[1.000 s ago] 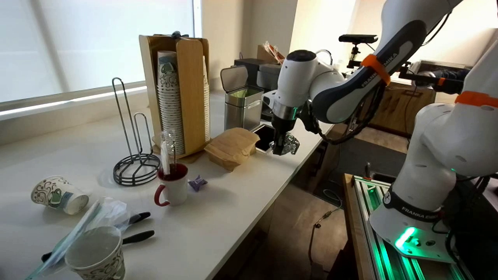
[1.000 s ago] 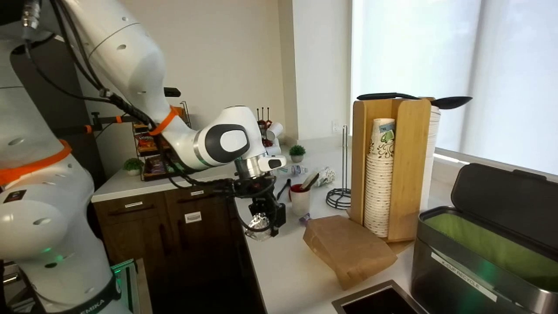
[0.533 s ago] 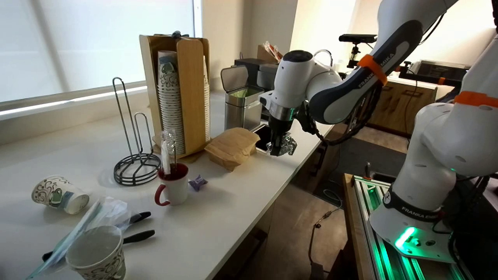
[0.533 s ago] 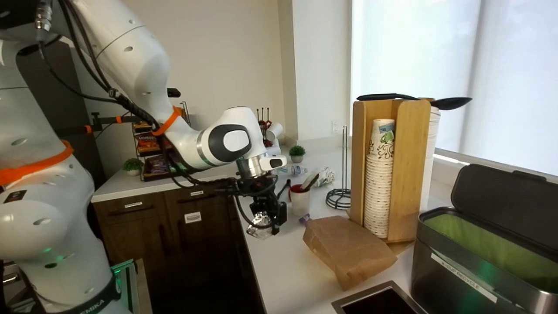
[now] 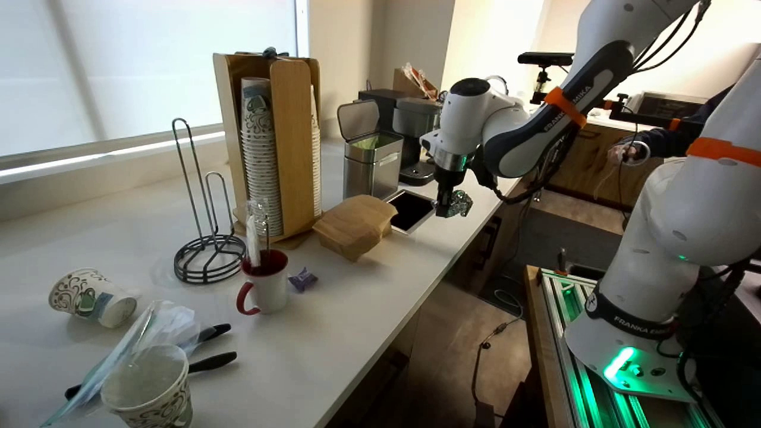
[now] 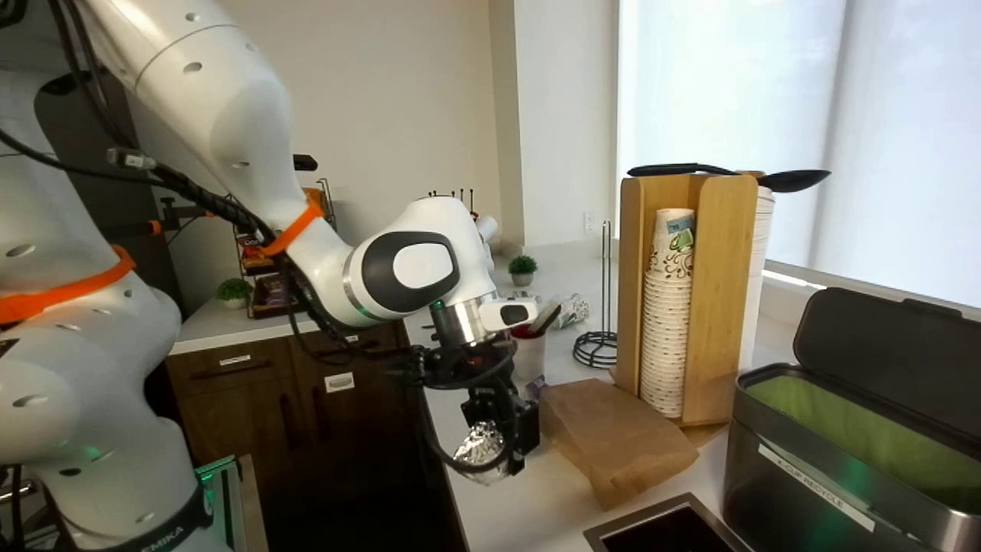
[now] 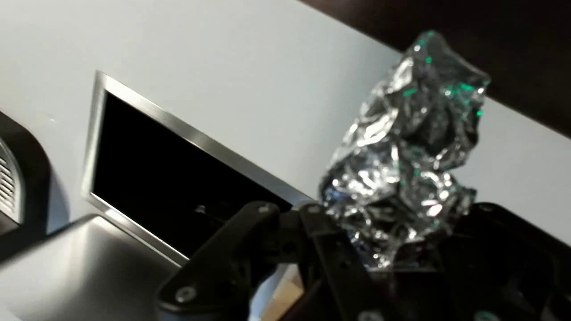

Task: Put the crumpled foil paper in the trash chute.

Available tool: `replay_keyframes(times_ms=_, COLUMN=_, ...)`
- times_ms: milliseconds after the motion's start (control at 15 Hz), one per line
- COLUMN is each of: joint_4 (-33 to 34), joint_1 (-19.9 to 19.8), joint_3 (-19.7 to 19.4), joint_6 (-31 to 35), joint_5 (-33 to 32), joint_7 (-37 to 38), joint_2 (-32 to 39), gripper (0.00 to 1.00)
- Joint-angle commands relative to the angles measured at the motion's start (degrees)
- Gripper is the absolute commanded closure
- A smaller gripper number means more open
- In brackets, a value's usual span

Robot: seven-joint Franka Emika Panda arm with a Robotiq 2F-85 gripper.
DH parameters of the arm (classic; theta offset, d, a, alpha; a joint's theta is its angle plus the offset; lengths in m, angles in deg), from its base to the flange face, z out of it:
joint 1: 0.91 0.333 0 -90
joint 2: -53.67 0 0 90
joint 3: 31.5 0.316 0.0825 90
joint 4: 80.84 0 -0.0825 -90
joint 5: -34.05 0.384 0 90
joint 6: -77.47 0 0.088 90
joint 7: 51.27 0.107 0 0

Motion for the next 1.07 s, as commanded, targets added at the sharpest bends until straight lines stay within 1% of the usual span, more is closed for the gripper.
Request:
replay_keyframes(times_ms=0, joint_4=0.51, joint_1=-5.21, joint_3=-5.37, joint_6=3.09, joint_5=-7.50, joint_7=-1.71, joint_2=2.61, gripper=0.98)
replay_keyframes(times_ms=67, joint_4=1.91, joint_1=-6.38, joint_3=-7.44, joint_6=3.81, joint_5=-8.34, joint_7=-3.17, joint_2=4.46, gripper=0.98)
replay_keyframes(times_ms=200, joint_4=3.01, joint_1=-6.93, joint_3=-10.05, joint_6=4.82, joint_5=-6.14, joint_7=-5.35, joint_2=7.08, gripper=0.98)
replay_keyframes(times_ms=267, joint_4=1.25, joint_1=-5.98, joint_3=-9.09, joint_6=2.89, joint_5=-6.20, joint_7=-4.24, joint_2=3.16, gripper=0.91)
replay_keyframes(times_ms=400, joint_4=2.28, joint_1=-6.66, joint_3=-10.58, joint_6=3.70, joint_5=-6.14, joint_7=-5.22, joint_2=5.31, gripper=0.91)
replay_keyframes(times_ms=467, joint_4=2.56, joint_1=-6.61, joint_3=-10.61, joint_6=3.83, joint_5=-6.12, joint_7=-5.23, joint_2=5.95, gripper=0.98)
replay_keyframes(times_ms=533, joint_4=4.26, joint_1=-7.46, joint_3=-10.79, joint_6=3.51, joint_5=-10.27, joint_7=-1.77, joint_2=6.71, gripper=0.98)
replay_keyframes(times_ms=600, joint_4=5.68, joint_1=-8.35, joint_3=-11.68, joint_6=4.35, joint_5=-12.35, joint_7=-2.14, joint_2=7.78, gripper=0.98)
replay_keyframes(times_ms=667, joint_4=8.15, joint_1=-9.76, joint_3=-13.02, joint_6=6.09, joint_5=-17.83, joint_7=-2.62, joint_2=9.56, gripper=0.98)
replay_keyframes(times_ms=733, joint_4=9.99, joint_1=-10.41, joint_3=-14.32, joint_6=7.48, joint_5=-20.87, joint_7=-4.98, joint_2=10.90, gripper=0.98)
replay_keyframes(times_ms=800, joint_4=12.11, joint_1=-10.72, joint_3=-15.27, joint_6=8.78, joint_5=-23.35, joint_7=-4.95, joint_2=12.62, gripper=0.98)
replay_keyframes(times_ms=933, joint_4=16.79, joint_1=-11.44, joint_3=-16.23, joint_6=12.99, joint_5=-26.38, joint_7=-3.50, joint_2=16.47, gripper=0.98)
replay_keyframes(times_ms=1000, joint_4=18.55, joint_1=-11.45, joint_3=-16.45, joint_6=15.17, joint_5=-25.58, joint_7=-3.68, joint_2=18.05, gripper=0.98)
